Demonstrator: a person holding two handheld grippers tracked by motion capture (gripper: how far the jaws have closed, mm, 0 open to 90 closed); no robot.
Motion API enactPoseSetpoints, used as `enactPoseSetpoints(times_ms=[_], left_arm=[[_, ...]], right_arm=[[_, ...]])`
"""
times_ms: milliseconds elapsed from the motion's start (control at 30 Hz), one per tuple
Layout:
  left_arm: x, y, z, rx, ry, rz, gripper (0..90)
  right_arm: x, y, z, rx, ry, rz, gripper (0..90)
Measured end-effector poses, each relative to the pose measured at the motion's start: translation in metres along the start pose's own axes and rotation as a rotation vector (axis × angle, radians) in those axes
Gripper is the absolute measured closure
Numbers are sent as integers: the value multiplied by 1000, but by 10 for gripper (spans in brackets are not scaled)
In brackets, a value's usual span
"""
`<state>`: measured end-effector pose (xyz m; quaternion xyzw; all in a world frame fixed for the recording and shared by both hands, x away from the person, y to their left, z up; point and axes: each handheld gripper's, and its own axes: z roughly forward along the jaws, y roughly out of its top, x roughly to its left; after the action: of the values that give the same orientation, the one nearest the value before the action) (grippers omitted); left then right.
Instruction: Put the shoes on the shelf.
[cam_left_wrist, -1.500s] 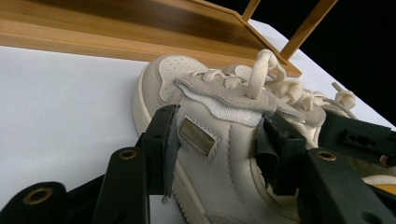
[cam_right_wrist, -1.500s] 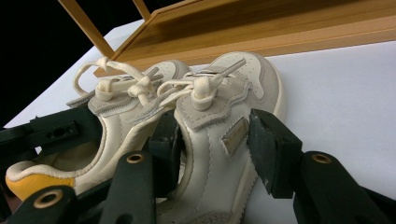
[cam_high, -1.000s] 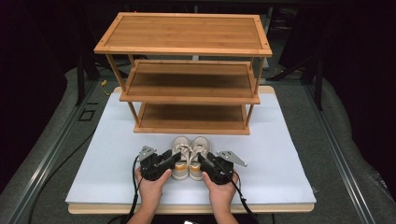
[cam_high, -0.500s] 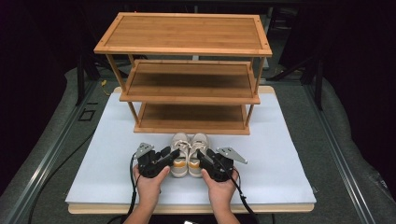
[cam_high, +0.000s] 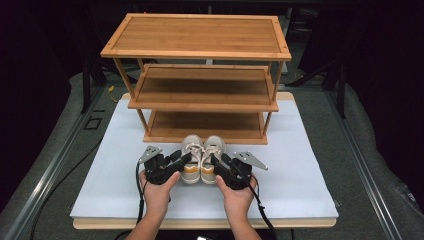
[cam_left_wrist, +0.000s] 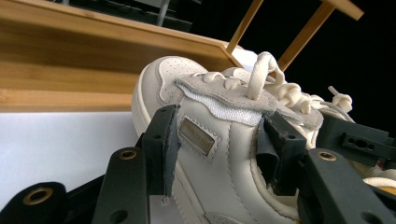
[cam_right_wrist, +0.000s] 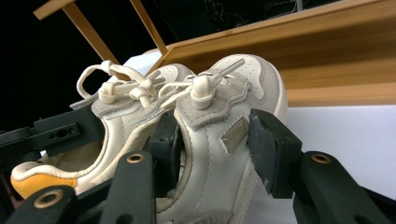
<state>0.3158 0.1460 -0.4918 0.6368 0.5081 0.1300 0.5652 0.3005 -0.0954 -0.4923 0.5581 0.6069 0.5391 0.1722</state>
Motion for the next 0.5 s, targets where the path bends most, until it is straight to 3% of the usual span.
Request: enactPoseSetpoints(times_ms=[167, 233, 267, 300, 367, 400, 500], left_arm=[[-6, 9, -5, -9, -3, 11, 523], [-8, 12, -7, -16, -7, 12, 523], [-9, 14, -8, -18, -8, 11, 523], [-10, 16, -9, -20, -9, 13, 523], [-12, 20, -11, -23, -10, 13, 524], [-12, 22, -12, -25, -12, 10, 524], [-14, 28, -14, -27, -13, 10, 524]], right_arm=[[5, 8, -6, -7, -10, -6, 552], [5, 12, -9, -2, 30, -13, 552], [9, 14, -9, -23, -37, -11, 552], [9, 16, -11, -20, -1, -10, 552], [10, 20, -12, -40, 10, -9, 552], [10, 22, -14, -16, 16, -10, 552], [13, 28, -16, -22, 4, -10, 552]])
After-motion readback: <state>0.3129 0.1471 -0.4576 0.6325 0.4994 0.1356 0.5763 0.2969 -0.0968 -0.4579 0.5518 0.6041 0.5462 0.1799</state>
